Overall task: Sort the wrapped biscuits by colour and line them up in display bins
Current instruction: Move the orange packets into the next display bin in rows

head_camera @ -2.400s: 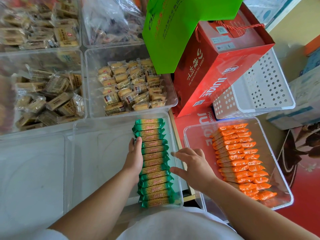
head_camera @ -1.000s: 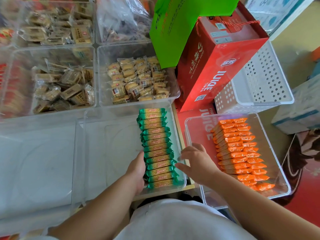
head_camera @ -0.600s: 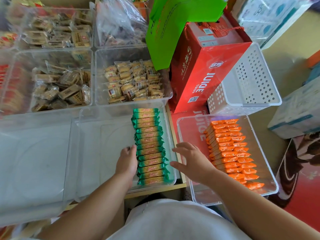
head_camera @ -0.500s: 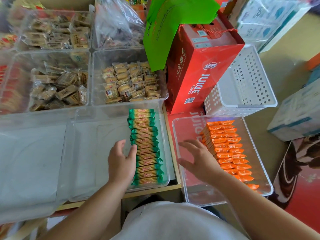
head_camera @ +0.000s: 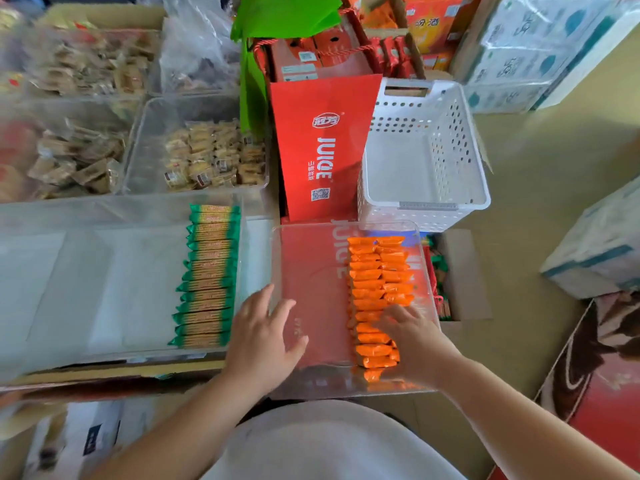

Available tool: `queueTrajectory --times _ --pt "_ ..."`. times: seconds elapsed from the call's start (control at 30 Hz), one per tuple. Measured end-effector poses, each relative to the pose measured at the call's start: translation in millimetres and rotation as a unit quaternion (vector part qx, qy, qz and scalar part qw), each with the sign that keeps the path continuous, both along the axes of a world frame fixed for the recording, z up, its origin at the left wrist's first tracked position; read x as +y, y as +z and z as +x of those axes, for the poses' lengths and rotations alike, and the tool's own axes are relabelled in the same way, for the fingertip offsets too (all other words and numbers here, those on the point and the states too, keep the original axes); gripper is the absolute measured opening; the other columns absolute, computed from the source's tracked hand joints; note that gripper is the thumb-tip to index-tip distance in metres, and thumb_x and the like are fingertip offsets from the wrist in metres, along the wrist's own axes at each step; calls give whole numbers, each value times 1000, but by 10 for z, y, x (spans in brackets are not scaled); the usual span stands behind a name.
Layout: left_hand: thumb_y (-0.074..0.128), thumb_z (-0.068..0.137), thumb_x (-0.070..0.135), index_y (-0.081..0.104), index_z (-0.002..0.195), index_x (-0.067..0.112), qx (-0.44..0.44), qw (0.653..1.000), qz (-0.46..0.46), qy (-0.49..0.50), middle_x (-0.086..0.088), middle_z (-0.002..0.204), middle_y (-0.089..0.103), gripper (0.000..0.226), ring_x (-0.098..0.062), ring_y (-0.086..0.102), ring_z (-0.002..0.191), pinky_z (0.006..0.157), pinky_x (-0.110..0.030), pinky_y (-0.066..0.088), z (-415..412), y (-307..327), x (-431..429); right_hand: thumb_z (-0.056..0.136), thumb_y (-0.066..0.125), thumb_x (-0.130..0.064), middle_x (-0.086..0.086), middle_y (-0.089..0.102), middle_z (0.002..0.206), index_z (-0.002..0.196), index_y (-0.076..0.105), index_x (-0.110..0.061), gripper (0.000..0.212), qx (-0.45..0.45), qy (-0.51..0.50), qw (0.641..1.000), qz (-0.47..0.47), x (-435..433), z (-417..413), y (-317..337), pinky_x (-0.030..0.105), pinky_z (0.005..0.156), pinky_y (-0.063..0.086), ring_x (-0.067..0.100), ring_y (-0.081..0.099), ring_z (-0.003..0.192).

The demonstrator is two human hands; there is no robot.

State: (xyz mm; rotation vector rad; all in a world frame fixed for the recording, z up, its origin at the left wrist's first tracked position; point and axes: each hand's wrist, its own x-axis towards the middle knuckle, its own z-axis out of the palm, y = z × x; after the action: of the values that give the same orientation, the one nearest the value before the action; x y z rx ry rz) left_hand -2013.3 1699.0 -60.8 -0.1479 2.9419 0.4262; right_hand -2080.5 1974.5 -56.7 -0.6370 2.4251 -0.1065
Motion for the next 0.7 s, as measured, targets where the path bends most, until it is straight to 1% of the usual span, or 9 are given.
queueTrajectory --times 0.1,0.2,0.23,0.27,0.37,0.43,0.5,0.6,0.7 --pt "65 83 60 53 141 25 -29 999 -30 7 -16 164 23 68 -40 29 148 118 -55 29 207 -155 138 69 77 -61 -13 32 149 149 36 -42 91 29 48 998 -5 49 1 -29 40 107 38 20 30 137" --pt "52 91 64 34 155 27 -67 997 -24 21 -10 168 -13 76 -37 11 154 123 -55 20 370 -305 254 69 75 -67 -12 35 148 148 35 -39 93 52 80 995 -13 65 -14 -82 42 109 35 22 30 136" --pt "48 92 65 30 156 27 -69 997 -22 30 -7 167 -20 77 -36 10 154 123 -55 19 395 -346 282 70 73 -68 -12 36 147 149 35 -37 93 61 92 994 -13 67 -23 -106 43 109 34 23 31 135" --pt "46 91 65 31 156 28 -59 997 -23 38 -5 167 -22 76 -37 13 153 122 -55 21 409 -379 298 70 72 -68 -11 37 147 149 36 -35 93 69 104 992 -13 68 -27 -125 43 110 32 23 32 134" --pt "46 89 63 42 151 28 -29 998 -25 53 -3 169 -15 71 -38 25 149 118 -57 28 427 -429 301 72 70 -68 -10 37 146 150 36 -31 93 86 138 987 -8 52 -62 -162 43 110 27 25 34 131" --pt "47 90 60 44 149 28 -26 998 -12 53 -1 169 -15 67 -36 25 149 119 -55 28 438 -434 287 70 69 -67 -9 40 143 148 41 -29 91 84 154 984 -11 35 -77 -191 44 109 29 25 36 128" --pt "46 91 58 46 148 28 -27 998 -5 52 0 169 -12 65 -34 25 149 119 -53 28 440 -420 287 66 71 -67 -7 47 135 141 49 -28 88 89 165 982 -8 25 -84 -220 44 104 35 25 41 120" --pt "46 89 57 51 144 28 -30 998 7 56 1 170 4 62 -32 26 149 119 -52 28 440 -410 295 62 73 -67 -6 52 127 134 57 -27 85 110 173 979 -18 21 -97 -256 43 98 41 23 46 112" --pt "46 88 56 55 139 28 -30 998 17 55 1 168 16 60 -32 28 147 118 -52 30 445 -425 285 69 73 -68 -5 50 129 139 51 -28 84 108 182 977 -27 -16 -116 -264 42 100 38 25 46 114"
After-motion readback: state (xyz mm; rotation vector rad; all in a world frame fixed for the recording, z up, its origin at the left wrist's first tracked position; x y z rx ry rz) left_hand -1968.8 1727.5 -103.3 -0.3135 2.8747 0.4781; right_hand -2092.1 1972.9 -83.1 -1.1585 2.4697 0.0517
